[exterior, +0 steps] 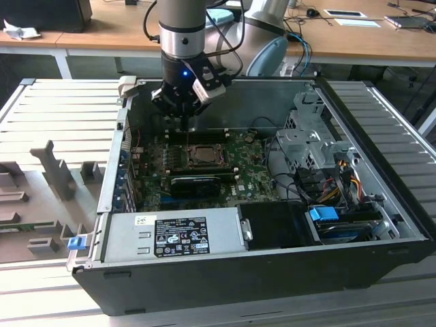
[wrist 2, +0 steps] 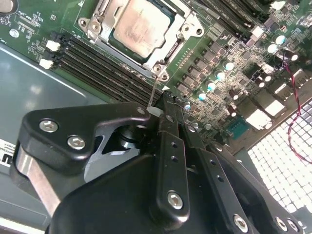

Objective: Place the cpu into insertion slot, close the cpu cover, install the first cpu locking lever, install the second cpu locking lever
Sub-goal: 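Install the first cpu locking lever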

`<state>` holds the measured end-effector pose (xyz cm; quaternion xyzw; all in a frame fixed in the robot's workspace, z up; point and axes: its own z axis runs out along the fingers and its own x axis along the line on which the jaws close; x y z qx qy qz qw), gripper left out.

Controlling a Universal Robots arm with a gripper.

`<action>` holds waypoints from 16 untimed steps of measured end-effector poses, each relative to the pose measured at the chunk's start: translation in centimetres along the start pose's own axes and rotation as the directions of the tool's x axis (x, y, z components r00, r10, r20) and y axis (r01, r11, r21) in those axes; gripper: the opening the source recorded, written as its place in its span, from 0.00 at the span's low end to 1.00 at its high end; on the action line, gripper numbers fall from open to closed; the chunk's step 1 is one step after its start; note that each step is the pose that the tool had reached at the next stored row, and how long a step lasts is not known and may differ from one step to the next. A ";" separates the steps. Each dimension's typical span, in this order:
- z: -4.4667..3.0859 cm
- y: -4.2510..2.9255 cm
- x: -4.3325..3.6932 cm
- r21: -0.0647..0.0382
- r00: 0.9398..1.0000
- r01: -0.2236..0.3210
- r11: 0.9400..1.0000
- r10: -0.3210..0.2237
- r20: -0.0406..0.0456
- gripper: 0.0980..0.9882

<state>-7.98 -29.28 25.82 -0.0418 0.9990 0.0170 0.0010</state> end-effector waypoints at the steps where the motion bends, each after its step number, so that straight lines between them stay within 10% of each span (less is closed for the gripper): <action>1: 0.00 0.00 -0.04 0.000 1.000 0.000 1.000 0.000 0.000 0.01; 16: 0.12 -0.14 -1.60 0.000 1.000 0.000 1.000 0.000 0.000 0.01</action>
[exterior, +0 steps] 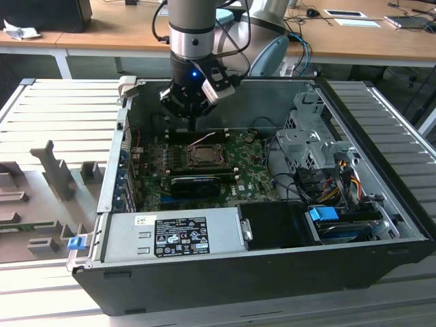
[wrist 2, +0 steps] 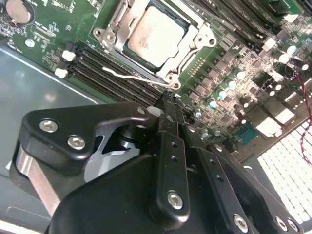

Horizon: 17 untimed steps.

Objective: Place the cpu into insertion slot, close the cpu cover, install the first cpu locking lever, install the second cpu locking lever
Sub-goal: 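Install the first cpu locking lever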

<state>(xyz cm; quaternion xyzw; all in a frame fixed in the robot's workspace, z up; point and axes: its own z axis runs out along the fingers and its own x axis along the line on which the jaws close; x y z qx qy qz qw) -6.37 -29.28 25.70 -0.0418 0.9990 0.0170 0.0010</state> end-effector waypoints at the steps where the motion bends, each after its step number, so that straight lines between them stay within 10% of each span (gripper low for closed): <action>1: 0.01 -0.01 -0.13 0.000 1.000 0.000 1.000 0.000 0.000 0.01; 17: 0.03 -0.08 -0.96 0.000 1.000 0.000 1.000 0.000 0.000 0.01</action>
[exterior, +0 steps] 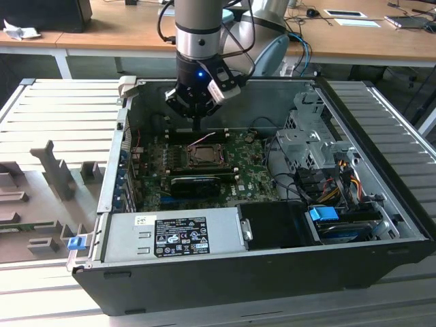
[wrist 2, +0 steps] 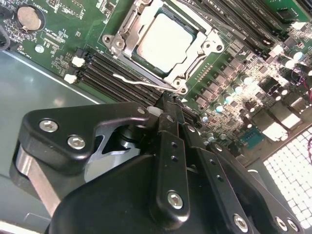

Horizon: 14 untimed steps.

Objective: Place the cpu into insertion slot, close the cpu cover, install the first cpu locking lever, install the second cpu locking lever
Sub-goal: 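Install the first cpu locking lever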

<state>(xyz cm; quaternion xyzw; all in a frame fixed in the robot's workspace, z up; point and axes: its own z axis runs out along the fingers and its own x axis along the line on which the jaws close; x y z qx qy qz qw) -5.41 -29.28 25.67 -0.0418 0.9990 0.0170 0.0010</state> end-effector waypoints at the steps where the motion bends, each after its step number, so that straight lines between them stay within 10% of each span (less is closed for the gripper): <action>1: 0.00 -0.01 -0.07 0.000 1.000 0.000 1.000 0.000 0.000 0.01; 10: 0.06 -0.06 -0.70 0.000 1.000 0.000 1.000 0.000 0.000 0.01; 14: 0.45 -0.09 -0.92 -0.036 1.000 0.000 0.999 0.000 0.003 0.01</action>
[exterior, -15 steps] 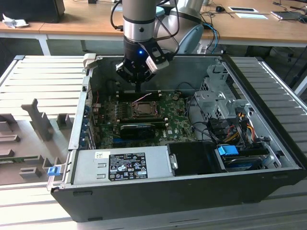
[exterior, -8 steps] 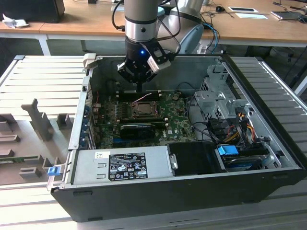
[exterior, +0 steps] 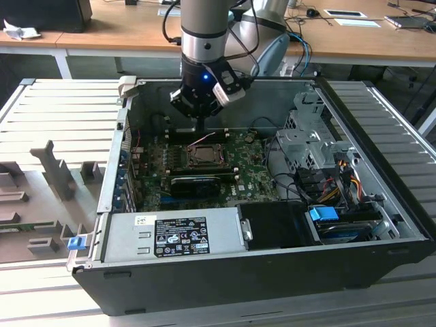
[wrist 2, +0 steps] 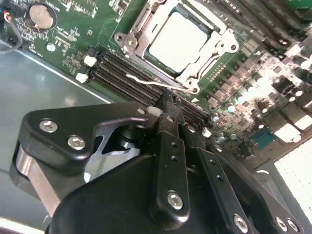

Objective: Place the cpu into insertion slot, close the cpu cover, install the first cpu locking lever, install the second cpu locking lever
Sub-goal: 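Install the first cpu locking lever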

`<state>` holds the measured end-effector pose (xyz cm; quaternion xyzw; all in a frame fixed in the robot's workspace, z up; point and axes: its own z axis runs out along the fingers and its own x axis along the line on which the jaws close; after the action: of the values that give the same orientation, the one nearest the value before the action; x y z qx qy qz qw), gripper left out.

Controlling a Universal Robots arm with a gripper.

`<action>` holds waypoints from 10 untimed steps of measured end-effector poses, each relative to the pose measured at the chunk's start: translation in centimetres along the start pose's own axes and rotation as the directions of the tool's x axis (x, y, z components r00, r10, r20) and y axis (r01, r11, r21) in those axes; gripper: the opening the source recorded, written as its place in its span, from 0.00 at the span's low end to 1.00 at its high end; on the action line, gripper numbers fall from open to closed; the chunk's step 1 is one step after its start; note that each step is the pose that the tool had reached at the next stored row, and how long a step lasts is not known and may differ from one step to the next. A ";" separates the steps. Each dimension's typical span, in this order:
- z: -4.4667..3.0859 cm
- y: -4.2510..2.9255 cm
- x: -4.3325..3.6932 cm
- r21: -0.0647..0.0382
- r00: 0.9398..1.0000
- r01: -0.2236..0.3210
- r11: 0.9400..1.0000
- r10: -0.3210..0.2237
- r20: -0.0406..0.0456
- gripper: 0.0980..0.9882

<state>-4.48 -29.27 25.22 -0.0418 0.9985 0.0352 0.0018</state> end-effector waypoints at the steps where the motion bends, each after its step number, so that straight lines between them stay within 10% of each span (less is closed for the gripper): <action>1: 0.25 -0.03 -0.09 0.000 1.000 0.000 1.000 0.000 0.000 0.01; 10: 1.45 -0.16 -0.65 -0.033 1.000 -0.002 0.999 0.002 0.003 0.01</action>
<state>-3.82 -29.28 23.77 -0.0409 0.9978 0.0516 0.0025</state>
